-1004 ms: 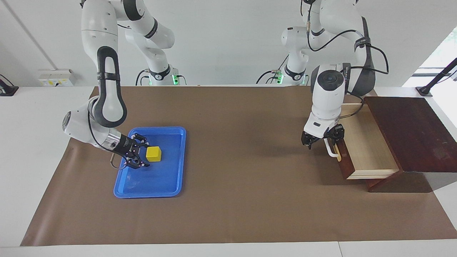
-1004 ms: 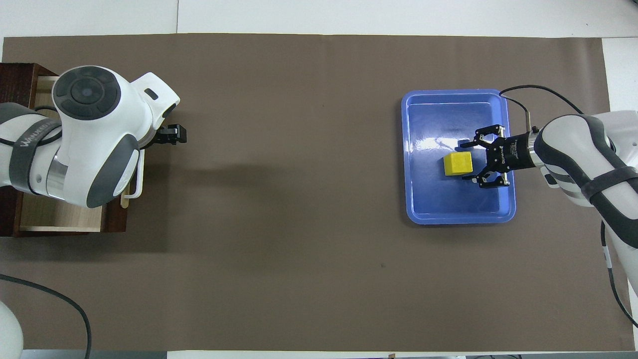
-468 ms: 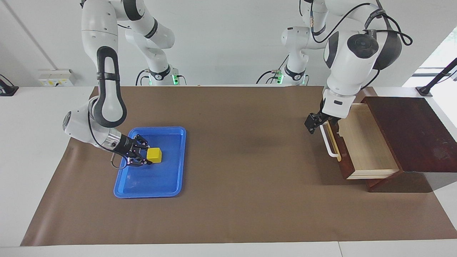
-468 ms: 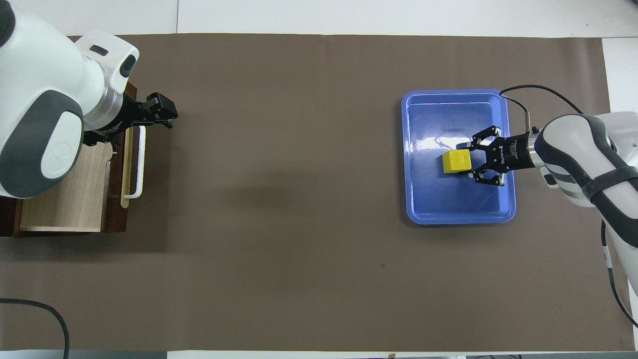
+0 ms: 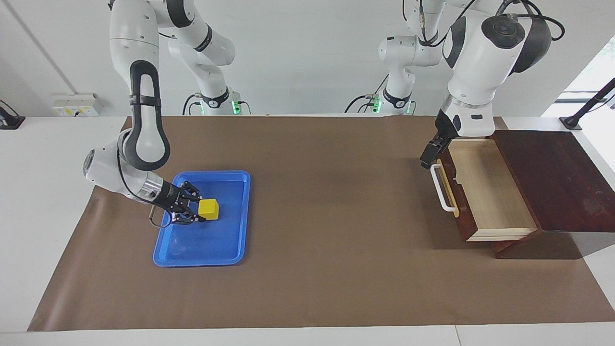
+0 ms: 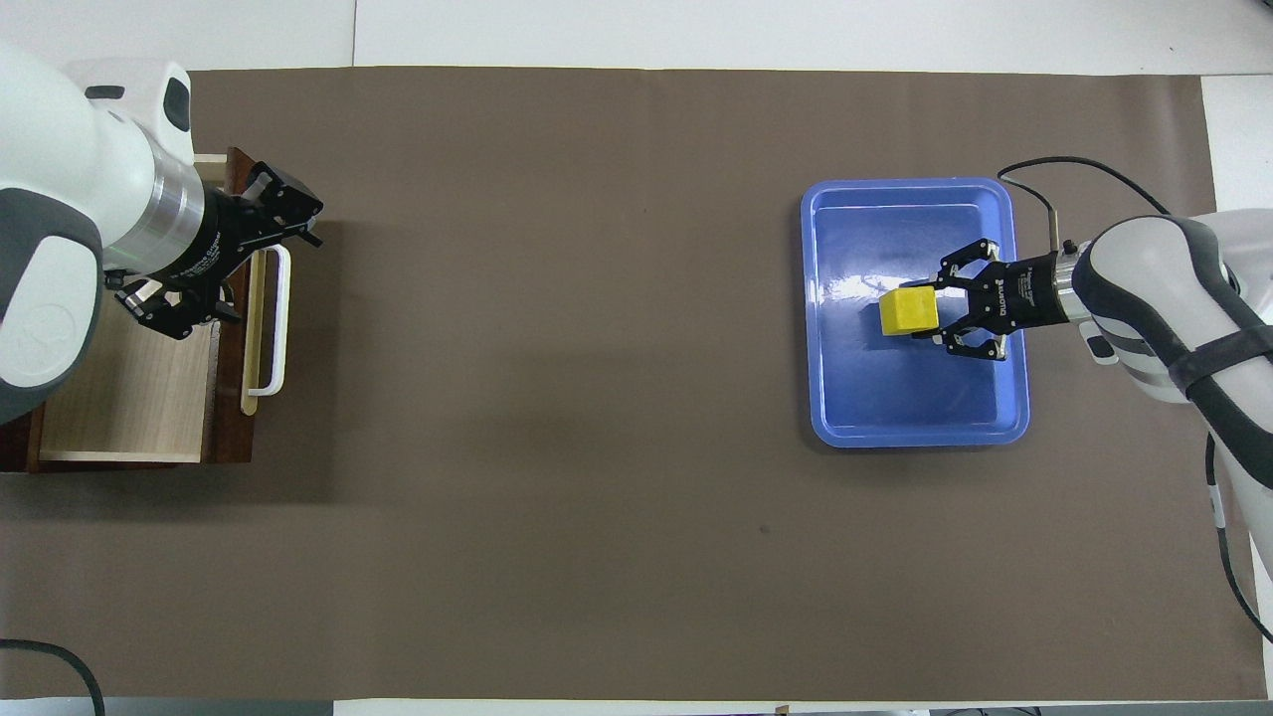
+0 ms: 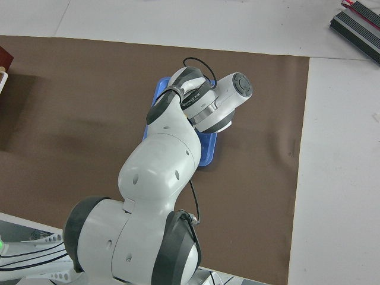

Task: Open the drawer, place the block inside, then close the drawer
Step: 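Grasp the yellow block with the right gripper while the left gripper withdraws, then lift the yellow block with the right gripper toward the left gripper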

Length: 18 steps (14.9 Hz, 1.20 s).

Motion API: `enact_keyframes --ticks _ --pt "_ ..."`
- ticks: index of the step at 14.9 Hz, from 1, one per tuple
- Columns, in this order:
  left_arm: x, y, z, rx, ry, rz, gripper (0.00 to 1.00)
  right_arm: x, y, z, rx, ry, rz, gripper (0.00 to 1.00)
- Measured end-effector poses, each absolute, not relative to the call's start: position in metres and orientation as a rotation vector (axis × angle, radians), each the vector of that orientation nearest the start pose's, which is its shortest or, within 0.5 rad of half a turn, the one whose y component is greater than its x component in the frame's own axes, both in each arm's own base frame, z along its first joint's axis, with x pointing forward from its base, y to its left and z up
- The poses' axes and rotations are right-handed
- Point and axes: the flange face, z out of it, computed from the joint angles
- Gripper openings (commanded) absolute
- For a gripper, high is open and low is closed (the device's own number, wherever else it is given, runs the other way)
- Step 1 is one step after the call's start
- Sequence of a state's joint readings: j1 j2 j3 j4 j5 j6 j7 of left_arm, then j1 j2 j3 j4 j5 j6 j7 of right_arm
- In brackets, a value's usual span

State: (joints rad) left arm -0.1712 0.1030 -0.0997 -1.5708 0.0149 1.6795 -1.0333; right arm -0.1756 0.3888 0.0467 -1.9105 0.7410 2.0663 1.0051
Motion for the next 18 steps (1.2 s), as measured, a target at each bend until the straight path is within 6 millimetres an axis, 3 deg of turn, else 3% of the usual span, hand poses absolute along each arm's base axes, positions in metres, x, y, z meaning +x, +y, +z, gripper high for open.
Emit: enact_keyframes --ticks 3,7,10,14,16,18 --pt "0.575 -0.147 0.574 -2.894 -1.267 0.014 1.0 0.638 -0.013 0.339 -1.814 1.832 0.612 0.0" --pt "0.571 -0.15 0.576 -2.877 -1.304 0.031 1.0 0.665 0.071 0.395 -1.82 1.825 0.606 0.0" --pt "0.567 -0.15 0.584 -2.816 -1.446 0.019 1.0 0.668 0.139 0.401 -1.85 1.81 0.614 0.0" --pt "0.569 -0.158 0.588 -2.679 -1.748 -0.023 1.0 0.661 0.215 0.404 -1.92 1.8 0.608 0.0" --pt "0.57 -0.17 0.584 -2.596 -1.892 -0.026 1.0 0.651 0.257 0.409 -1.924 1.814 0.619 0.0" --pt "0.57 -0.198 0.565 -2.516 -1.968 0.013 1.0 0.643 0.292 0.415 -1.905 1.826 0.61 0.0"
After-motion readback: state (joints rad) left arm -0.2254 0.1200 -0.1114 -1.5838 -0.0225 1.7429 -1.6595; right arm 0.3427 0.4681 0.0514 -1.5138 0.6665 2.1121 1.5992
